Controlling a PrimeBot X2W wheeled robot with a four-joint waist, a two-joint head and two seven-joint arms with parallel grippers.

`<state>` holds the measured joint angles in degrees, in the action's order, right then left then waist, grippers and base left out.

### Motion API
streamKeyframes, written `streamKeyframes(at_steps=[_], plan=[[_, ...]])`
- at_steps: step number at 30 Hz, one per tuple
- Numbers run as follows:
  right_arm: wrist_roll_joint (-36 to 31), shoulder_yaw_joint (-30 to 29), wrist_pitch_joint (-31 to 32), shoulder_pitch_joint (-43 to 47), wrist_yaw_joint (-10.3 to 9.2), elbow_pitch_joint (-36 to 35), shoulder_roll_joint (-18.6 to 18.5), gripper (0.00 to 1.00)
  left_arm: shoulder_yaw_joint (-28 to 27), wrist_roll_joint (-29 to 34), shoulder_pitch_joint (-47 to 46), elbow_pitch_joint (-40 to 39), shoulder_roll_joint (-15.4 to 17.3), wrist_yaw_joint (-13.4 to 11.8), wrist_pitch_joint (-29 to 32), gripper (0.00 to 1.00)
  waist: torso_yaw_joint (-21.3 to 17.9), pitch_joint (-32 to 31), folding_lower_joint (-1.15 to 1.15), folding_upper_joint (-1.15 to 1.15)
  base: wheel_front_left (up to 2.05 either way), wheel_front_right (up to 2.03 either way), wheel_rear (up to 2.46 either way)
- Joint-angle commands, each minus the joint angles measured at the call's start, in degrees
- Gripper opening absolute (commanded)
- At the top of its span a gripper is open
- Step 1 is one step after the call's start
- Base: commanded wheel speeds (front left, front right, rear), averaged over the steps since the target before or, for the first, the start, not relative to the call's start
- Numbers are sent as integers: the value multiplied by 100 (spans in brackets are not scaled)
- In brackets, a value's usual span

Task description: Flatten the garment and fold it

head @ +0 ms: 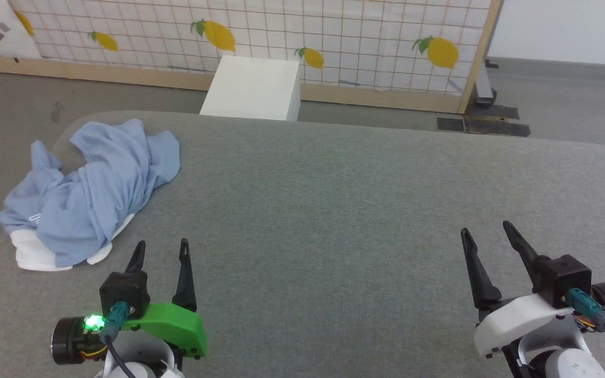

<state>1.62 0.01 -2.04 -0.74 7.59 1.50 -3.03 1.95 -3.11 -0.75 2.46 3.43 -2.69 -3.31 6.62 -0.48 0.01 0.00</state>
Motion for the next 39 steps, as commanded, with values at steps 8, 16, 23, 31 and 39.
streamKeyframes(at_steps=[8,16,23,31,39], plan=[[125,60,-104,-44,-3,88,5,100,-4,-165,2,34,76,-184,-142,100,395,-10,-1,0,0,0,0],[190,109,-170,-64,-4,150,6,100,37,-247,30,48,119,-295,-217,100,667,-17,-1,0,0,0,0],[270,142,-234,-85,-4,210,7,100,99,-345,30,68,152,-424,-305,100,978,-22,-1,0,0,0,0],[332,182,-308,-106,-5,269,8,100,142,-447,42,87,184,-542,-382,100,1244,-15,-1,0,0,0,0],[382,197,-362,-129,-6,312,9,100,184,-560,49,126,216,-652,-471,100,1521,-8,-1,0,0,0,0]])
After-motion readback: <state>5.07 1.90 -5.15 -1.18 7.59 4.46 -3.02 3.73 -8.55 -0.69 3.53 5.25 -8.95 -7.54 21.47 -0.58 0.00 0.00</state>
